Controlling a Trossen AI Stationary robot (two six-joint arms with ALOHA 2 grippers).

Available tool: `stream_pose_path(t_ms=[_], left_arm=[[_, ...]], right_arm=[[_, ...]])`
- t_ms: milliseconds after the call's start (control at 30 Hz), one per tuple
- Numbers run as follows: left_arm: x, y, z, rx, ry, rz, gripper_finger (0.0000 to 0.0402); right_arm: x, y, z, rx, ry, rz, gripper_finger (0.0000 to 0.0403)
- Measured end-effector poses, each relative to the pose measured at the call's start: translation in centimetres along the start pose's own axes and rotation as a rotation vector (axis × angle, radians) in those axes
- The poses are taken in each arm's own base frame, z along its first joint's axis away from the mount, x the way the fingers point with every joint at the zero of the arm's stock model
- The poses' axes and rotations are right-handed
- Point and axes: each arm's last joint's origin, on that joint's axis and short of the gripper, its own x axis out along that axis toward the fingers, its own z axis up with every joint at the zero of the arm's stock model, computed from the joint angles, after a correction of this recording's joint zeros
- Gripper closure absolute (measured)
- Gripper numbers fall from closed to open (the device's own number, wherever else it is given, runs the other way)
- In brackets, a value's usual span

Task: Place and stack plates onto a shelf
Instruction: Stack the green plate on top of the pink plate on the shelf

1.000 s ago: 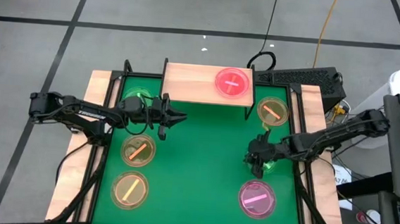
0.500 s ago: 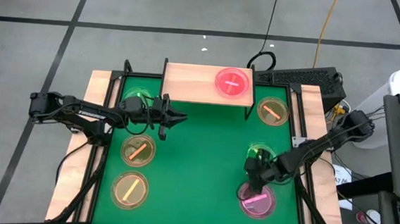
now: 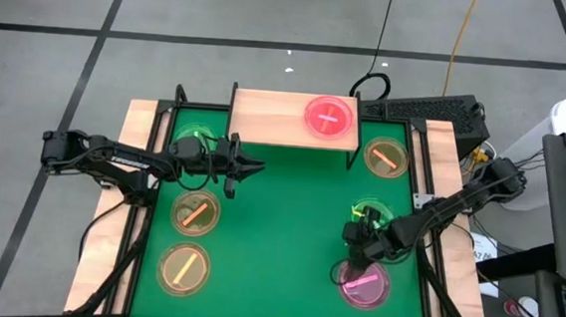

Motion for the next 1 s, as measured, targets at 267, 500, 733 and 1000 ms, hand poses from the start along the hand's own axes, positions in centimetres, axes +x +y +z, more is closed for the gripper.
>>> stream_pose_path(t_ms=[267, 500, 733, 1000], left_arm=[[0.0, 0.0, 0.0, 0.000, 0.001, 0.000, 0.0330], [0.0, 0.0, 0.0, -0.001, 0.003, 0.000, 0.0330], [0.0, 0.0, -0.1, -0.005, 0.006, 0.000, 0.0330], [0.0, 0.0, -0.1, -0.007, 0.006, 0.000, 0.0330]], right_arm=[[0.3, -0.6, -0.8, 0.012, 0.057, -0.056, 0.0332], [1.5, -1.1, -2.2, 0.076, 0.118, -0.086, 0.0332], [1.8, -1.4, -2.6, 0.128, 0.120, -0.099, 0.0357], [1.4, -1.1, -2.0, 0.097, 0.104, -0.089, 0.0401]])
